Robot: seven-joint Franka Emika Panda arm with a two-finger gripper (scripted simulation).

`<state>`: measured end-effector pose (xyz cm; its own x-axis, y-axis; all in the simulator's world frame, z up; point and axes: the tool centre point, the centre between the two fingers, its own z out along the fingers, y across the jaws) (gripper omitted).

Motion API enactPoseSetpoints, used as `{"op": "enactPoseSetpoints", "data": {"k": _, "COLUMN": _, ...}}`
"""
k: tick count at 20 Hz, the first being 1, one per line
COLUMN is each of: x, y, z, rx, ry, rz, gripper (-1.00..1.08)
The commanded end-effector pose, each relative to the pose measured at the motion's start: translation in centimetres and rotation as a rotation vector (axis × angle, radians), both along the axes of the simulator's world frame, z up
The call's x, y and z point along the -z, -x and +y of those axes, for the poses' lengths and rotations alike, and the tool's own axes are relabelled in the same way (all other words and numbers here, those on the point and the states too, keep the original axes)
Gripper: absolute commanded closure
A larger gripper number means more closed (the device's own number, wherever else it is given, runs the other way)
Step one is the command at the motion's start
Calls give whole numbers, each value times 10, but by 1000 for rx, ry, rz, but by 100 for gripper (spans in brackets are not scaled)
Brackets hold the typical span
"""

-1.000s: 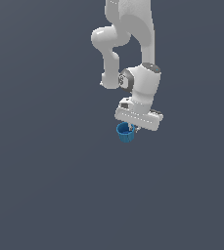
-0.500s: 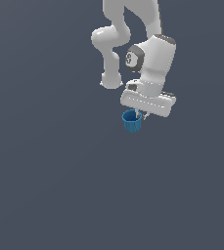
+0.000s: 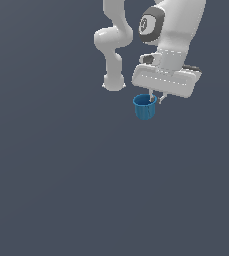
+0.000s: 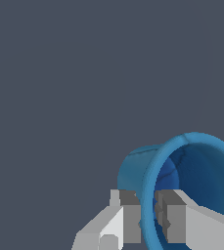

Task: Pick up the object and move it to a goal position.

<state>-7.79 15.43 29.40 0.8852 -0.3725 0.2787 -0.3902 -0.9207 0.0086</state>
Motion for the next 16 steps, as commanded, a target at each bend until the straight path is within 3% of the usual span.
{"op": "enactPoseSetpoints", "data": {"k": 1, "x": -26, "y": 2, "z": 7, "rx": 0, "ry": -1, "rz": -2, "gripper": 108}}
{"op": "enactPoseSetpoints", "data": {"k": 16, "x": -158, "y": 10, "z": 44, "rx": 0, "ry": -1, "rz": -2, "gripper": 108}}
